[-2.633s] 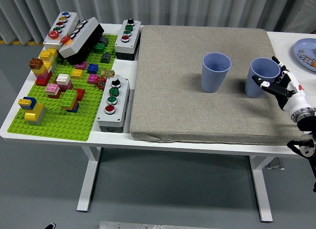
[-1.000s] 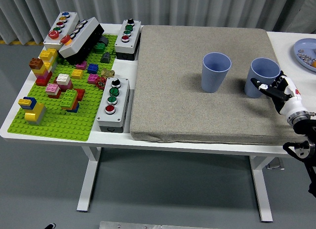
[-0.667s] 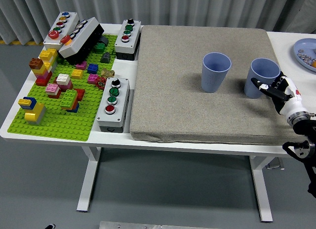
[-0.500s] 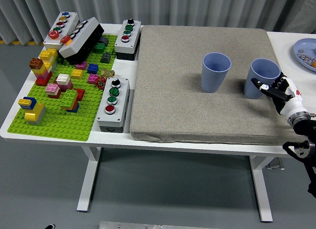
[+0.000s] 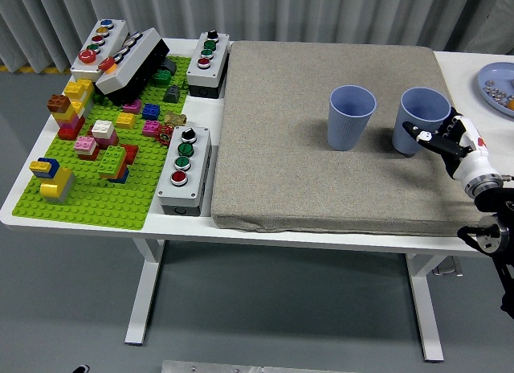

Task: Pick cup pour cup place

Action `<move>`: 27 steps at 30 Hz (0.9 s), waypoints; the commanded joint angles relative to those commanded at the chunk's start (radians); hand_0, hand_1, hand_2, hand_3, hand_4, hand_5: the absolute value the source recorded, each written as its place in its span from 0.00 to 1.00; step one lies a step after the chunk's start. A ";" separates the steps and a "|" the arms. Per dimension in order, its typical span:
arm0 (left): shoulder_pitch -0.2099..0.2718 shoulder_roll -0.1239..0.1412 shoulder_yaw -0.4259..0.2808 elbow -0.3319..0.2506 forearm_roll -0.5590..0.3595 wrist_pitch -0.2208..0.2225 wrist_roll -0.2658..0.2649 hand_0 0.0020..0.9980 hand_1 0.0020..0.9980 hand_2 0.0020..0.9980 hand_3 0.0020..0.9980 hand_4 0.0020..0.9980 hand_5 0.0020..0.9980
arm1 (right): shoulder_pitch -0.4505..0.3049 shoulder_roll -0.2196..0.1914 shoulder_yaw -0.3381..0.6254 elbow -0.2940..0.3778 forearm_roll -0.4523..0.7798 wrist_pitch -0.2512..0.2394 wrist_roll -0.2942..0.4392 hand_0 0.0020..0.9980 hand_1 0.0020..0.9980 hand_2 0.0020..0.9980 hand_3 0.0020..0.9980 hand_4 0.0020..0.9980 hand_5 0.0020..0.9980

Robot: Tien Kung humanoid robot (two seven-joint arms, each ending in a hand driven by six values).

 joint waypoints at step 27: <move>0.002 0.003 -0.001 0.000 -0.008 0.001 0.000 0.81 0.76 0.81 0.75 0.53 1.00 | 0.054 -0.038 -0.066 0.143 -0.449 -0.133 -0.030 0.76 0.60 0.49 0.56 0.71 0.11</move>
